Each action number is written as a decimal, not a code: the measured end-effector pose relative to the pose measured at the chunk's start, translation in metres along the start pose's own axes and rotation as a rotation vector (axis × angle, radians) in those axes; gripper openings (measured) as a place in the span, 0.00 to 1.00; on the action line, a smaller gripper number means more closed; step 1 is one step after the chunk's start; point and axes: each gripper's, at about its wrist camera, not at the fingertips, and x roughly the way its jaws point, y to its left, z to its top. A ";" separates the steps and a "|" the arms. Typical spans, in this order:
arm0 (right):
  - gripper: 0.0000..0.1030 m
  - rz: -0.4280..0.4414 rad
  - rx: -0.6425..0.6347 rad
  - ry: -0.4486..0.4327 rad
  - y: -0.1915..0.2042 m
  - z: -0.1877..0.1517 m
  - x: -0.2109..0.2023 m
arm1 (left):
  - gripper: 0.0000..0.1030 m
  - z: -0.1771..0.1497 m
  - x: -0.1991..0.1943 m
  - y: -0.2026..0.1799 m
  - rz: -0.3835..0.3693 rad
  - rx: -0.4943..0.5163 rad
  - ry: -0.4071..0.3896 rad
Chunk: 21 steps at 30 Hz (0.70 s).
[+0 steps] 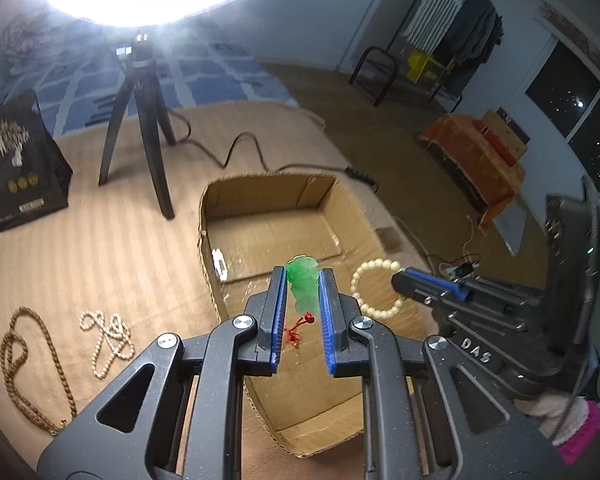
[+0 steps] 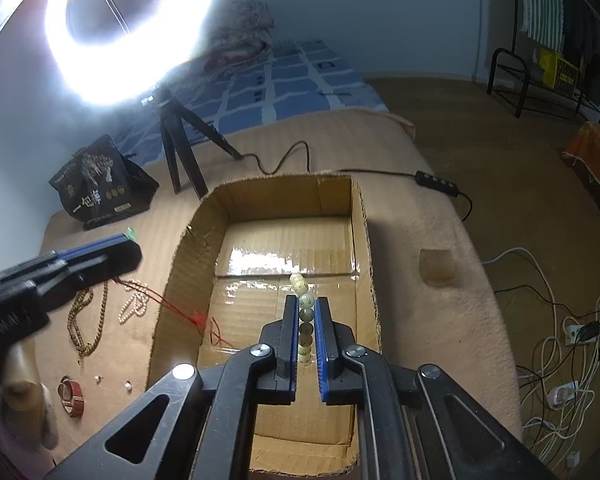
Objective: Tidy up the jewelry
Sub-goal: 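Carry the pendant in the left tool and the bracelet in the right tool over the cardboard box, then open the left tool to drop the pendant while the right tool releases the bracelet into the box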
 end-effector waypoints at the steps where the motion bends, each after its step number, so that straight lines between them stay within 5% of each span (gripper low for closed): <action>1: 0.05 -0.005 -0.002 0.006 0.000 0.000 0.003 | 0.14 -0.002 0.003 0.001 0.003 -0.002 0.008; 13: 0.06 -0.024 0.011 0.034 -0.002 -0.003 0.014 | 0.14 -0.016 0.017 0.001 0.040 0.005 0.049; 15: 0.17 -0.030 0.011 0.027 -0.001 -0.003 0.013 | 0.14 -0.017 0.017 0.002 0.040 0.004 0.055; 16: 0.26 -0.034 0.009 0.024 -0.001 -0.002 0.013 | 0.18 -0.017 0.017 0.003 0.046 0.005 0.056; 19: 0.28 -0.042 0.008 0.016 0.000 -0.001 0.011 | 0.35 -0.018 0.013 0.003 0.054 0.008 0.051; 21: 0.31 -0.047 0.014 0.015 0.000 0.000 0.011 | 0.35 -0.019 0.010 0.004 0.057 0.008 0.047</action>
